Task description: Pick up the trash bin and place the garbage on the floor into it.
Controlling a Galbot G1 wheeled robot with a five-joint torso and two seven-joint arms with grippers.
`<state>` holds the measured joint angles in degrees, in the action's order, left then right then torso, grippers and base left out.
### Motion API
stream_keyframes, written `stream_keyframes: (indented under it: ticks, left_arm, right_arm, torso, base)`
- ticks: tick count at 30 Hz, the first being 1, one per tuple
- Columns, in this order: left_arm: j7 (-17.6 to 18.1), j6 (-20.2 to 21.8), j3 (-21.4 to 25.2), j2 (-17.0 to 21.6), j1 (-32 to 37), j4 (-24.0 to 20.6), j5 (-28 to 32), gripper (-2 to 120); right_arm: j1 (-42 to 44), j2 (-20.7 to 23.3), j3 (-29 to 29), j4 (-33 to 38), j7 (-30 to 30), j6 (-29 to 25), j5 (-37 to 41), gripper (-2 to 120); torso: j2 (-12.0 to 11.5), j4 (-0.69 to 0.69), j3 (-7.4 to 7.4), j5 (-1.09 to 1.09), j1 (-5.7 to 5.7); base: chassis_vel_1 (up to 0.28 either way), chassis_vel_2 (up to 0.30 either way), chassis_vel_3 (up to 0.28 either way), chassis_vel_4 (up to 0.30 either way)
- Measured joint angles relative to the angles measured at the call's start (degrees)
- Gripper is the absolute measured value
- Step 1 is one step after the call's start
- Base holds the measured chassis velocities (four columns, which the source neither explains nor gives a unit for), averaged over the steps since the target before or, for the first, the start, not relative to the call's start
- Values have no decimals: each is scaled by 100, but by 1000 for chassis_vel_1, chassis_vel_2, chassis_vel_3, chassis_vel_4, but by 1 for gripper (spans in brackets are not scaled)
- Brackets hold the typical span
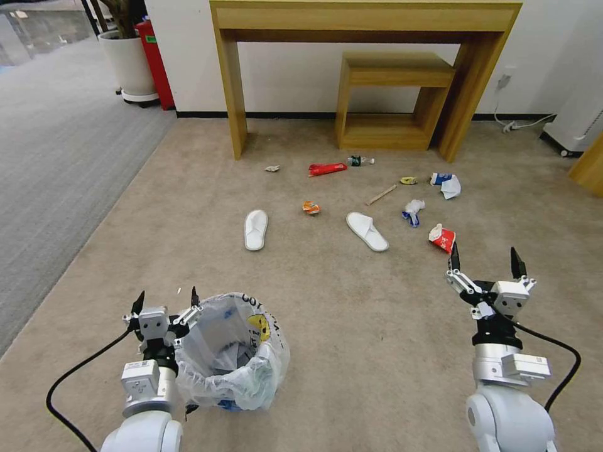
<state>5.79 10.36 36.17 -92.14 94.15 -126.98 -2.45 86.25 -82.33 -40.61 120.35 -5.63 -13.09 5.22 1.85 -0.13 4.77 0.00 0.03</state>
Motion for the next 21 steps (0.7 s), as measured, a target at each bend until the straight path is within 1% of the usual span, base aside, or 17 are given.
stream_keyframes:
  ticks: [2, 3, 6, 7, 8, 10, 11, 12, 15, 16, 18, 20, 21]
  left_arm:
    - [150, 193, -82, 51, 152, -128, 214, 100]
    - [150, 193, -82, 51, 152, -128, 214, 100]
    - [542, 559, -168, 394, 300, -216, 705, 100]
    - [542, 559, -168, 394, 300, -216, 705, 100]
    - [678, 708, -168, 548, 330, -216, 968, 100]
    - [1071, 1066, -165, 957, 376, -206, 1730, 100]
    - [1196, 1187, -154, 1116, 388, -202, 1985, 100]
    - [1196, 1187, -154, 1116, 388, -202, 1985, 100]
    - [1514, 1575, -92, 1773, 400, -169, 2715, 100]
    - [1514, 1575, -92, 1773, 400, -169, 2715, 100]
    - [1661, 1754, -71, 2177, 350, -103, 3143, 100]
    - [1773, 1820, -64, 2545, 268, 39, 3552, 100]
    - [1773, 1820, -64, 2545, 268, 39, 3552, 100]
  right_arm:
    - [4, 38, 0, -23, -4, 3, 25, 100]
    - [4, 38, 0, -23, -4, 3, 25, 100]
    - [8, 83, 0, -53, -8, 3, 32, 100]
    - [8, 83, 0, -53, -8, 3, 32, 100]
    - [10, 96, 0, -55, -7, 3, 39, 100]
    - [24, 129, 5, -59, -7, 8, 60, 100]
    - [23, 139, 8, -73, -7, 8, 63, 100]
    - [23, 139, 8, -73, -7, 8, 63, 100]
    - [8, 142, 24, -131, -11, 8, 63, 100]
    - [8, 142, 24, -131, -11, 8, 63, 100]
    - [0, 135, 44, -163, -12, 7, 62, 100]
    - [-18, 125, 51, -205, -13, 1, 60, 100]
    - [-18, 125, 51, -205, -13, 1, 60, 100]
  torso:
    - [0, 1, 0, 1, 0]
    - [0, 1, 0, 1, 0]
    - [0, 0, 0, 1, 0]
    - [0, 0, 0, 1, 0]
    - [0, 0, 0, -1, 0]
    - [0, 0, 0, -1, 0]
    - [0, 0, 0, -2, 0]
    - [0, 0, 0, -2, 0]
    - [0, 0, 0, -1, 0]
    - [0, 0, 0, -1, 0]
    - [0, 0, 0, -1, 0]
    - [0, 0, 0, -1, 0]
    - [0, 0, 0, -1, 0]
  base:
    - [0, 0, 0, 0]
    - [0, 0, 0, 0]
    - [0, 0, 0, 0]
    - [0, 0, 0, 0]
    - [0, 0, 0, 0]
    - [0, 0, 0, 0]
    - [0, 0, 0, 0]
    - [0, 0, 0, 0]
    - [0, 0, 0, 0]
    - [0, 0, 0, 0]
    - [0, 0, 0, 0]
    - [0, 0, 0, 0]
    - [0, 0, 0, 0]
